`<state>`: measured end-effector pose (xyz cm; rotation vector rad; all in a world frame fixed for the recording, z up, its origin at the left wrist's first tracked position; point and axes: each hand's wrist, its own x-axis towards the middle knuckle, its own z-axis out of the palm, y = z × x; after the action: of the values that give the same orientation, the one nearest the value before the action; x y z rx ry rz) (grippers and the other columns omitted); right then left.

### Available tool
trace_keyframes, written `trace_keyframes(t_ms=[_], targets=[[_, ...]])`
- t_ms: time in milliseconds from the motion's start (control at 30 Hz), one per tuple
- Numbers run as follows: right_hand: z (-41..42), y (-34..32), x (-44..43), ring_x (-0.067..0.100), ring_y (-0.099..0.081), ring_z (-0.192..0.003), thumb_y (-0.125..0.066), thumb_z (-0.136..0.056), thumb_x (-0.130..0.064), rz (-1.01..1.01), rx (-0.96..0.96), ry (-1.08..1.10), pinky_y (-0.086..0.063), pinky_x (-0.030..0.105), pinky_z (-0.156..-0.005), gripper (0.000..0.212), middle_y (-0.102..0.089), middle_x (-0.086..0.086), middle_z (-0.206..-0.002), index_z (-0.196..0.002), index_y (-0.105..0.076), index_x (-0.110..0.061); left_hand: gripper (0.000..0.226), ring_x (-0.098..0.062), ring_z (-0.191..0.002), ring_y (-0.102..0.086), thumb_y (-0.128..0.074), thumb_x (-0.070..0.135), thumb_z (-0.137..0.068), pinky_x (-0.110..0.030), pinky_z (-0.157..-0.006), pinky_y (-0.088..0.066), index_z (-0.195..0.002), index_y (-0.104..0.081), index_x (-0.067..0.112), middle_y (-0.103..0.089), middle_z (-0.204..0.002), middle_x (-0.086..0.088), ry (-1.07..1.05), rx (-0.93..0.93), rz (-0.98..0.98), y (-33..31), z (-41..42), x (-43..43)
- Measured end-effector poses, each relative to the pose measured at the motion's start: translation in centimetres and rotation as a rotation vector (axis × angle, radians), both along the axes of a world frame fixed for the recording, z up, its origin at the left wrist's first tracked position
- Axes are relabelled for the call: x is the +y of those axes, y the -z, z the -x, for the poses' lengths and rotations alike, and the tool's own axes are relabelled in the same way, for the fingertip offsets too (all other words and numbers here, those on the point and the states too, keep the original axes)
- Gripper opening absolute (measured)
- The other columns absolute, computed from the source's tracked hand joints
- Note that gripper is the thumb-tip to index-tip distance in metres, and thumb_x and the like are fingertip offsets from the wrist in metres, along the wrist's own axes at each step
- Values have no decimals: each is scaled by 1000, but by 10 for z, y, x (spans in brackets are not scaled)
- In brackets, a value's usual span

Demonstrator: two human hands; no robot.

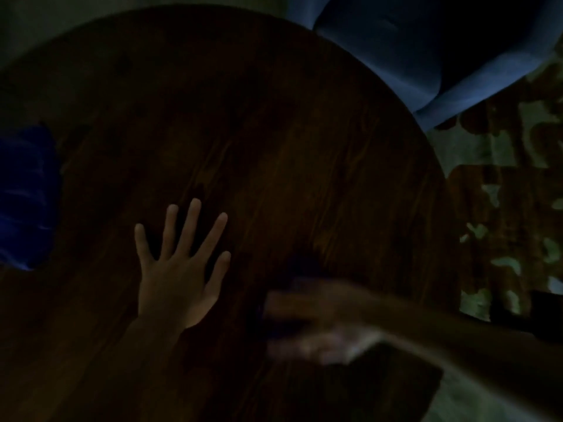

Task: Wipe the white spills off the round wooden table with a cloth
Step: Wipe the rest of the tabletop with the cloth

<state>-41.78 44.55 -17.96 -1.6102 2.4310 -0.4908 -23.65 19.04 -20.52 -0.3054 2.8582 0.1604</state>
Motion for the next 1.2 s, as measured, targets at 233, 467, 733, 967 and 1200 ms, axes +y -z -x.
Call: trace_keyframes(t_ms=[233,467,733,967,1200], targets=[[81,13,-55,29,-8,-159,-34,-107,-49,-92,-26,892,-17,61,-124,52,-17,7,-171,-157,-27,-43,62,-29,-160,12,-11,62,-106,-72,-120,4,-164,-3,45,10,-175,0,-1,-21,-28,-3,0,1],[-146,13,-63,30,-14,-156,-61,-91,-50,-99,-22,-254,-21,58,-120,64,-24,7,-167,-151,-42,-42,63,7,-155,4,-2,67,-102,-27,-125,16,-156,-26,44,-13,-171,18,-190,78,-478,-32,-15,-29],[-16,14,-68,42,-42,-145,-70,-94,-32,-17,135,-306,-40,53,-115,53,-44,22,-156,-145,-60,-25,70,-10,-154,28,5,71,-98,-45,-124,22,-163,-1,46,18,-171,9,-326,-111,-134,-32,-124,-83],[7,4,-152,31,-6,-159,-40,-105,-45,-162,-16,730,-18,60,-123,57,-12,11,-172,-160,-23,-41,78,-26,-154,27,14,87,-79,-65,-121,14,-152,22,60,30,-168,4,-576,-263,-28,-31,-183,-136],[-188,18,-146,31,-2,-159,-61,-94,-49,-167,75,-879,-2,58,-125,73,-12,9,-171,-159,-31,-36,74,-22,-151,35,18,89,-76,-61,-120,21,-142,36,64,45,-160,10,-599,-252,-30,-16,-189,-142]])
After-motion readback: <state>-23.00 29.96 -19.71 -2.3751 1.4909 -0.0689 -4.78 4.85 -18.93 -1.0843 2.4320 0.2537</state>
